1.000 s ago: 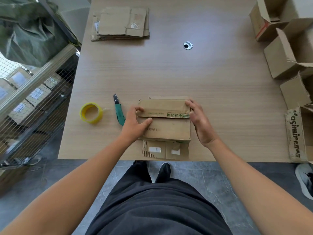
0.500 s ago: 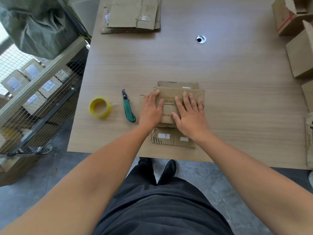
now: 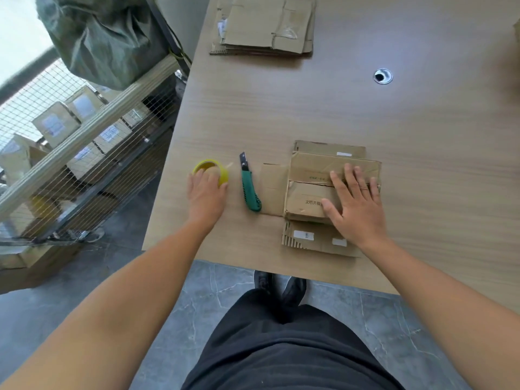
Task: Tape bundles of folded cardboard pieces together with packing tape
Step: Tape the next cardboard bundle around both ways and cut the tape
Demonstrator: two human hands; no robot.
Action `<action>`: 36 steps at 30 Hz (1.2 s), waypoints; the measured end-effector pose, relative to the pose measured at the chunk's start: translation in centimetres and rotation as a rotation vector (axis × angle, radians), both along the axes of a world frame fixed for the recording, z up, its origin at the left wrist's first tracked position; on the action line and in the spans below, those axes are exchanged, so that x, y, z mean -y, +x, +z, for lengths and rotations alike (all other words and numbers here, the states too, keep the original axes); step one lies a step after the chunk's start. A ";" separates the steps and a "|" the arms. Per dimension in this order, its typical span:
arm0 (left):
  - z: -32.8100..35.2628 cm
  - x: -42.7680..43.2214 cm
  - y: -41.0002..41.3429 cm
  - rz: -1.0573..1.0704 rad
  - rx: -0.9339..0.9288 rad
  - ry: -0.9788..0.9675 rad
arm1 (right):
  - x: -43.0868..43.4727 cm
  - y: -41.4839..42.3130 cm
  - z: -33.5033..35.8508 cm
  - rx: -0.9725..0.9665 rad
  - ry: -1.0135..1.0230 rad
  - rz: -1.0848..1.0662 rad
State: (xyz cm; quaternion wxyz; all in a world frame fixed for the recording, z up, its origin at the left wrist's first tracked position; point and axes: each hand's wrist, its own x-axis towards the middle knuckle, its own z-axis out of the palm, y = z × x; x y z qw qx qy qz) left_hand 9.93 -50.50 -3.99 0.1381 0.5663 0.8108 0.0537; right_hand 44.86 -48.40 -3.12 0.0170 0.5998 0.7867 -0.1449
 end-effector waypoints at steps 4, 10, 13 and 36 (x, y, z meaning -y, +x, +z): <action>3.8 -2.7 7.6 -0.335 0.173 0.349 | 0.0 0.1 1.1 -0.286 0.000 -0.114; 4.2 -3.9 14.8 -0.904 0.050 0.352 | -0.3 1.0 3.2 -0.709 -0.029 -0.219; 2.7 -4.2 14.4 -0.925 0.011 0.453 | -0.5 0.8 3.5 -0.589 -0.007 -0.221; 1.3 -4.5 15.3 -0.876 -0.049 0.485 | -0.8 10.2 3.3 -1.142 -0.447 -0.731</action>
